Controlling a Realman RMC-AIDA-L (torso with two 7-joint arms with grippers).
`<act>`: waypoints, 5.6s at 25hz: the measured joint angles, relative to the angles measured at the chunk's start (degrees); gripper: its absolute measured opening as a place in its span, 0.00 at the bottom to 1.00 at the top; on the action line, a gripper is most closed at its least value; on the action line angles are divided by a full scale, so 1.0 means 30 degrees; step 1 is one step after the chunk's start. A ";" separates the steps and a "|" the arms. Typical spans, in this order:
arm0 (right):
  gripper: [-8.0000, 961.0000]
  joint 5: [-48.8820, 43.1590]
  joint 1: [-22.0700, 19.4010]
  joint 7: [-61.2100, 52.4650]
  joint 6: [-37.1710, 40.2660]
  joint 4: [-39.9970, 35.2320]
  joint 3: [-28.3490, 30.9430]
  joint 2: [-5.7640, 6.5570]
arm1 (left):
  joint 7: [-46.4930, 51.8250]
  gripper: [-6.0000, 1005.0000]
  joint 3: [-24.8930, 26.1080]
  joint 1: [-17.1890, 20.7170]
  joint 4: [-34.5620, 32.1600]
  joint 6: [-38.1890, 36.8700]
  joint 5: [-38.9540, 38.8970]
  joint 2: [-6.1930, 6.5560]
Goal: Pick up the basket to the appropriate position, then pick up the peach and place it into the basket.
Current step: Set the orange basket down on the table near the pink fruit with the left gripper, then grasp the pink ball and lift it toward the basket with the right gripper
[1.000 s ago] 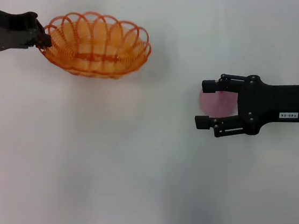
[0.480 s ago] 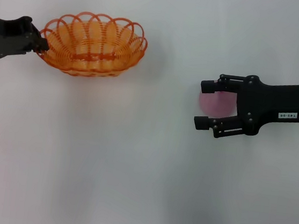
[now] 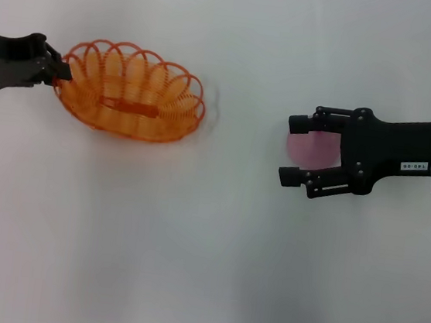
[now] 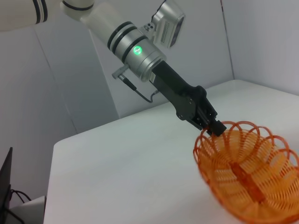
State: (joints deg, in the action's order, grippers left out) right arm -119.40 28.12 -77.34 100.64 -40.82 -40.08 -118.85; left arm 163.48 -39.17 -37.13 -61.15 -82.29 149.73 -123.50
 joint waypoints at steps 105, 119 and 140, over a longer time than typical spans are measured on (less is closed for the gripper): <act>0.98 -0.7901 0.5708 -1.3065 0.1638 -0.9939 -0.1944 -0.0287 | -2.9366 0.71 0.5532 0.5966 0.2222 -0.7891 -0.7308 -0.0047; 0.98 -1.2125 0.6286 -1.5411 -0.0247 -0.8885 -0.6888 -0.0509 | -2.9357 0.71 0.5229 0.5806 0.2748 -0.7555 -0.7066 -0.0085; 0.98 -1.2443 0.6943 -1.5957 -0.4264 -0.4026 -0.8893 -0.0368 | -2.9328 0.71 0.5207 0.5629 0.3335 -0.7429 -0.6865 -0.0082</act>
State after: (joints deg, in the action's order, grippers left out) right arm -156.73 48.95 -125.21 87.85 -52.90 -66.75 -119.95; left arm 75.50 -23.55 -20.24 -51.14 -104.57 129.13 -123.75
